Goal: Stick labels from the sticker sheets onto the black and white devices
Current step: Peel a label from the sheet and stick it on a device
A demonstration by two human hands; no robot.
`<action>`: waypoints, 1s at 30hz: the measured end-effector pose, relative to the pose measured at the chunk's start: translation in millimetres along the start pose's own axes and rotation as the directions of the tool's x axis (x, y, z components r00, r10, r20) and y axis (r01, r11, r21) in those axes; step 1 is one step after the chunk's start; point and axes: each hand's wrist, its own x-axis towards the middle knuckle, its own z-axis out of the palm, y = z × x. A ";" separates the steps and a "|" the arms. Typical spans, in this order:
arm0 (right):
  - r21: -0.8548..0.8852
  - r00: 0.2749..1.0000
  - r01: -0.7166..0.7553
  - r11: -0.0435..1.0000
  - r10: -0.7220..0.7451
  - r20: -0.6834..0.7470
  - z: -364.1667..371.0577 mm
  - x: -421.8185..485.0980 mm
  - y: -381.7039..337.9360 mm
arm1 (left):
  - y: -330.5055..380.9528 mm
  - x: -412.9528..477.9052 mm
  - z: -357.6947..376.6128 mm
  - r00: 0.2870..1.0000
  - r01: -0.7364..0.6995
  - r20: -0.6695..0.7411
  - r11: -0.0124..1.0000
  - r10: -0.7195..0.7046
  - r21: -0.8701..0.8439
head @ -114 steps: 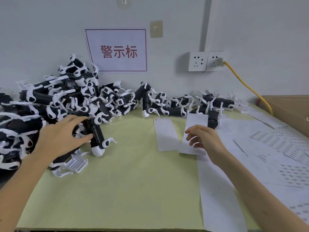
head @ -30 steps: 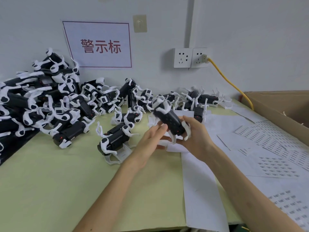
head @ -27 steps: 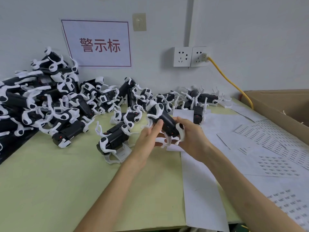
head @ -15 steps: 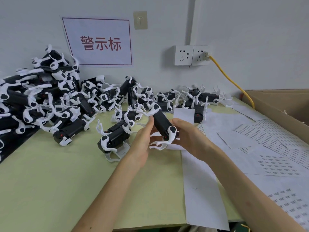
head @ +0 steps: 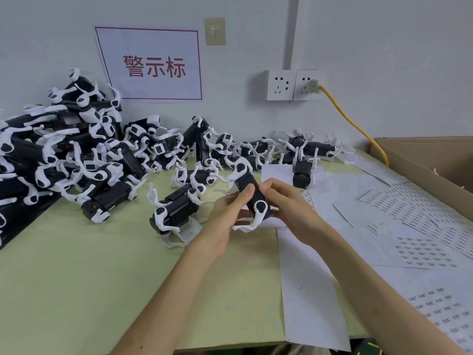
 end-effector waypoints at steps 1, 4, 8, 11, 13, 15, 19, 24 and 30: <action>0.003 0.999 0.009 1.000 -0.008 -0.034 -0.1 0.5 -0.3 | 0.0 0.2 -0.3 1.000 -0.008 -0.001 1.000 0.008 0.007; -0.006 0.996 -0.006 1.000 0.006 -0.093 -1.0 2.0 0.6 | 2.5 -2.7 0.1 0.999 -0.036 -0.002 0.998 0.037 0.046; -0.065 0.989 -0.020 0.998 0.010 -0.146 -2.8 2.4 -0.8 | 0.2 -7.6 5.0 0.994 -0.102 0.052 0.988 0.096 0.117; -0.068 0.988 -0.066 0.995 0.056 -0.141 -6.0 1.9 -0.5 | -3.0 -6.8 8.5 0.991 -0.133 0.049 0.969 0.126 0.208; -0.021 0.991 -0.100 0.995 0.098 -0.094 -8.5 1.2 -0.4 | -2.8 -5.8 7.7 0.994 -0.104 0.040 0.980 0.099 0.170; 0.050 0.992 -0.110 0.993 0.113 -0.053 -9.5 1.1 -1.1 | -1.6 -4.9 5.2 0.996 -0.071 0.059 0.994 0.067 0.079; -0.072 0.988 0.052 0.996 -0.062 -0.142 -9.9 3.1 -0.4 | 0.0 -4.9 4.5 0.998 -0.051 0.046 0.997 0.053 -0.054; -0.263 0.973 0.129 0.956 -0.173 -0.154 -2.5 1.9 3.1 | -0.3 -4.6 2.9 0.986 -0.130 -0.112 0.989 0.121 -0.070; -0.586 0.850 0.085 0.806 -0.366 -0.380 -7.9 3.8 7.7 | 4.2 -1.6 -2.3 0.977 -0.068 -0.211 0.989 0.040 -0.128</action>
